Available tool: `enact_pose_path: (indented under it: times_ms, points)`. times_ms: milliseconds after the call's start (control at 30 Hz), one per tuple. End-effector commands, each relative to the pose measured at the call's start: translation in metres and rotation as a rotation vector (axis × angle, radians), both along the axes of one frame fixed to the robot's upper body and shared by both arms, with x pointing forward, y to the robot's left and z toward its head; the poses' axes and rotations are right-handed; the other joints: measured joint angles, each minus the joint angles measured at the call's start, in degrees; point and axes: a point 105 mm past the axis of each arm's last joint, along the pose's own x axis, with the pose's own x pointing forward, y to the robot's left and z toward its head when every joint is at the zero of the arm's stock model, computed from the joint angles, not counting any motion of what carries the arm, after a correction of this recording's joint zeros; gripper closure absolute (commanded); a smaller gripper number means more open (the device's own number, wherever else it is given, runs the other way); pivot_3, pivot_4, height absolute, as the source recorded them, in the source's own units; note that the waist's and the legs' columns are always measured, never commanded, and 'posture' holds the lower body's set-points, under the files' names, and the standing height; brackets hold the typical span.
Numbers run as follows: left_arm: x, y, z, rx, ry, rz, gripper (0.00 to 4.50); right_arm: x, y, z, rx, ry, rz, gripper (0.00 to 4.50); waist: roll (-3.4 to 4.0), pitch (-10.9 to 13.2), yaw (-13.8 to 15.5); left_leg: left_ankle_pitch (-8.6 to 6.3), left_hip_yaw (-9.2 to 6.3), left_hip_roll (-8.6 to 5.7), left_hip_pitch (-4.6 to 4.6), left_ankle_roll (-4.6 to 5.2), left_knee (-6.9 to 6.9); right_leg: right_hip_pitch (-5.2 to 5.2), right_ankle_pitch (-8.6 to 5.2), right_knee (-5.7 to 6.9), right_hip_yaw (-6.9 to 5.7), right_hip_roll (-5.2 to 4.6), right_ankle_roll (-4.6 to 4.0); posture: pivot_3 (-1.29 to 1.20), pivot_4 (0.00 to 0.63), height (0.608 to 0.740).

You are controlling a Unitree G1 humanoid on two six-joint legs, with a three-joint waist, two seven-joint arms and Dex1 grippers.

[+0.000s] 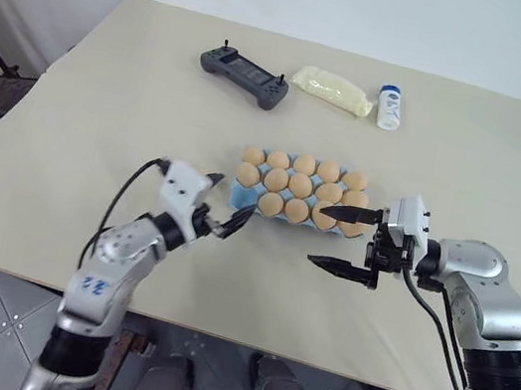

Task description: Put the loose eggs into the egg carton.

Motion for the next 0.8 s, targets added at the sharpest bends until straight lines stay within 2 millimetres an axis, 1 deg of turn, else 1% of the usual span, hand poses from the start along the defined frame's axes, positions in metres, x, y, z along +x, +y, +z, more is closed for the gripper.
enact_pose_path:
  times_ms: [33, 67, 167, 267, 367, 433, 500, 600, 800]
  points:
    - [-0.013, 0.027, 0.01, -0.004, -0.019, 0.055, 0.01, 0.001, 0.001, 0.008, 0.013, -0.044, 0.018, 0.0, 0.01, 0.0, 0.0, 0.0, -0.01, 0.0, 0.0, 0.0, 0.0, 0.0, 0.0, -0.01, 0.0, 0.0, 0.0, 0.0, 0.15, 0.74]
    - [-0.017, 0.037, 0.006, 0.004, -0.001, 0.079, 0.01, 0.001, 0.002, 0.008, 0.013, -0.042, 0.021, 0.0, 0.01, 0.0, 0.0, 0.0, -0.01, 0.0, 0.0, 0.0, 0.0, 0.0, -0.01, -0.01, -0.01, -0.01, -0.02, 0.0, 0.15, 0.74]
    - [-0.025, 0.058, -0.001, 0.025, 0.028, 0.134, 0.01, 0.002, 0.003, 0.007, 0.01, -0.044, 0.025, 0.0, 0.02, 0.0, -0.1, 0.0, -0.03, 0.01, 0.0, 0.0, -0.05, 0.0, -0.05, -0.05, -0.01, -0.03, -0.08, 0.0, 0.15, 0.74]
    - [-0.033, 0.069, -0.008, 0.032, 0.065, 0.159, 0.01, 0.003, 0.004, 0.009, 0.014, -0.05, 0.029, 0.0, 0.02, 0.0, -0.1, -0.01, -0.07, 0.02, -0.01, -0.01, -0.1, 0.0, -0.07, -0.09, 0.0, -0.07, -0.12, 0.0, 0.15, 0.74]
    - [-0.034, 0.077, -0.012, 0.028, 0.083, 0.189, 0.01, 0.003, 0.005, 0.01, 0.02, -0.056, 0.036, 0.0, 0.03, 0.0, 0.0, -0.01, -0.1, 0.01, 0.0, -0.02, -0.18, 0.0, -0.1, -0.12, 0.0, -0.25, -0.18, 0.0, 0.15, 0.74]
    - [-0.027, 0.081, -0.011, 0.027, 0.075, 0.211, 0.01, 0.002, 0.005, 0.011, 0.026, -0.058, 0.043, 0.0, 0.03, 0.0, 0.0, -0.01, -0.13, 0.01, -0.01, -0.02, -0.21, 0.0, -0.12, -0.13, -0.14, -0.35, -0.23, 0.0, 0.15, 0.74]
    - [-0.017, 0.081, -0.007, 0.023, 0.062, 0.214, 0.01, 0.002, 0.005, 0.012, 0.028, -0.058, 0.047, 0.0, 0.03, 0.0, 0.2, -0.01, -0.13, 0.0, -0.01, -0.02, -0.24, 0.01, -0.13, -0.13, -0.22, -0.4, -0.24, 0.0, 0.15, 0.74]
    - [0.005, 0.083, -0.002, 0.017, 0.039, 0.231, 0.01, 0.002, 0.006, 0.013, 0.032, -0.059, 0.047, 0.0, 0.03, 0.0, 0.2, 0.01, -0.12, -0.03, -0.02, -0.02, -0.23, 0.01, -0.13, -0.12, -0.31, -0.45, -0.24, 0.0, 0.15, 0.74]
    - [0.036, 0.077, 0.005, 0.025, 0.002, 0.189, 0.01, 0.001, 0.006, 0.02, 0.095, -0.044, 0.033, 0.0, 0.05, 0.0, 0.0, 0.0, -0.03, -0.07, -0.02, -0.04, -0.32, -0.04, -0.12, -0.15, -0.75, -0.69, -0.21, 0.0, 0.15, 0.74]
